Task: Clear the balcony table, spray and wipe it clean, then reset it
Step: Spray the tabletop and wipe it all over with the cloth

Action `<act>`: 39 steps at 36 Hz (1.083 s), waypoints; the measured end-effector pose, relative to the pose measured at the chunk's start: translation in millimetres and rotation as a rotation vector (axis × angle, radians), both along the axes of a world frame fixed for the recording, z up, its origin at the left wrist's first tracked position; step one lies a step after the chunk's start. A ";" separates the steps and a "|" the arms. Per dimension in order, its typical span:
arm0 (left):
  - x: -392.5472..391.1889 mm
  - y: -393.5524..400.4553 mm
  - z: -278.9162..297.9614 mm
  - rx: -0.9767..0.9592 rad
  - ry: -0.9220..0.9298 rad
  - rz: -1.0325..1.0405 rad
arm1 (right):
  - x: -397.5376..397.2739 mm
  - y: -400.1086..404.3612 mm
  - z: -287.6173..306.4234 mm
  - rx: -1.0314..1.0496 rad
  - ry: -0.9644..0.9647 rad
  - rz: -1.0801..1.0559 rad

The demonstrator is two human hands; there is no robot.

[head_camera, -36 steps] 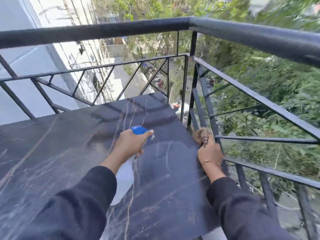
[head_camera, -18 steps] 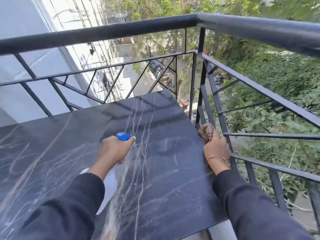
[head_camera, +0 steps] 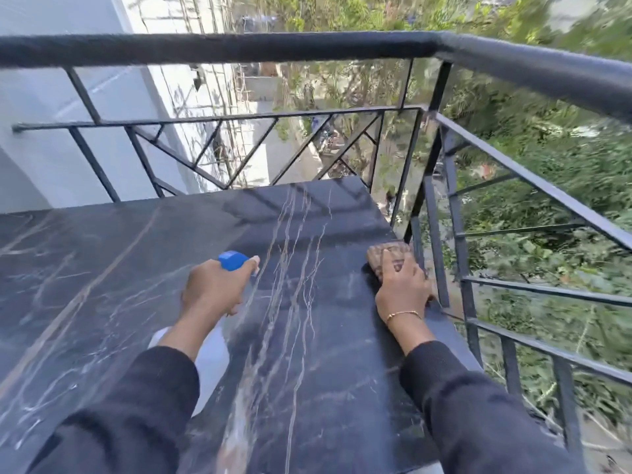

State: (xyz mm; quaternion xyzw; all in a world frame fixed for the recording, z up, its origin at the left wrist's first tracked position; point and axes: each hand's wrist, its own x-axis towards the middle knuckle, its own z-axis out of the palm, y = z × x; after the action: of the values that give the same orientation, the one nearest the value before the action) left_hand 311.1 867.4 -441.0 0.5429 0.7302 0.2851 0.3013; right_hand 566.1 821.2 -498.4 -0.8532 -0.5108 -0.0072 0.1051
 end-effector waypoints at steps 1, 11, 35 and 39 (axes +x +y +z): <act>-1.6 0.8 -0.2 0.003 -0.031 0.002 | -12.7 7.4 1.5 -0.026 0.034 0.045; -19.0 4.0 5.9 0.052 -0.207 0.082 | -169.6 52.3 0.3 -0.008 0.202 0.565; -23.0 -14.9 21.5 0.062 -0.327 0.078 | 2.1 -21.4 11.7 -0.155 0.156 -0.094; -26.2 -13.7 21.0 0.063 -0.376 0.089 | -36.8 -3.1 16.1 -0.160 0.237 0.031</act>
State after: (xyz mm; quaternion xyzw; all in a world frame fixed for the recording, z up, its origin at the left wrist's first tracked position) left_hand 284.9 853.7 -420.0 0.4562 0.6752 0.4173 0.4023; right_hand 529.3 818.2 -482.3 -0.8458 -0.5067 0.1361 0.0966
